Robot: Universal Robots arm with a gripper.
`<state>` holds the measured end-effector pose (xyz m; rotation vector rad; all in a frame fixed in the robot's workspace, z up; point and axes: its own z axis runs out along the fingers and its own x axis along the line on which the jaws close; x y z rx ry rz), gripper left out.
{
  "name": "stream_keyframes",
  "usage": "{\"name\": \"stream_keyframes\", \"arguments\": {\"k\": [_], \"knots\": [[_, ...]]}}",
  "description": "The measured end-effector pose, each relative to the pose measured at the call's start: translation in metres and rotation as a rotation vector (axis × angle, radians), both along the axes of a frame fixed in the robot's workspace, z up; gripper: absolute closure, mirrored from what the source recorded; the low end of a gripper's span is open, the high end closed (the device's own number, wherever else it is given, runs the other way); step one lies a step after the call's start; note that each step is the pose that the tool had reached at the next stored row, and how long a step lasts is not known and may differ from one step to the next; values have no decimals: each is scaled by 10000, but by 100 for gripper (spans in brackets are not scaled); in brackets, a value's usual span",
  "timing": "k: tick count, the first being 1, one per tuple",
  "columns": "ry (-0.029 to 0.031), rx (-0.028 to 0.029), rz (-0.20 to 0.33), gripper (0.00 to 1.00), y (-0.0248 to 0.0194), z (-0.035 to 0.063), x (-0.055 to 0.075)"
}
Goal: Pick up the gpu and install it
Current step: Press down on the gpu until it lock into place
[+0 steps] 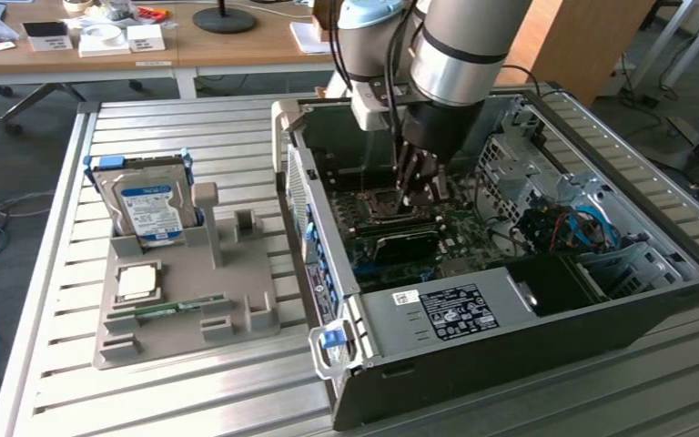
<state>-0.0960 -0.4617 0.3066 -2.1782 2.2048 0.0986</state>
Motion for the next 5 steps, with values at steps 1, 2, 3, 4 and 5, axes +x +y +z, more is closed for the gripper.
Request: {"name": "stream_keyframes", "arguments": {"k": [1, 2, 3, 4, 5], "knots": [[0, 0, 0, 89, 0, 0, 0], [1, -2, 0, 89, 0, 1, 0], [1, -2, 0, 89, 0, 1, 0], [1, -1, 0, 89, 0, 1, 0], [2, -2, -1, 89, 0, 1, 0]]}}
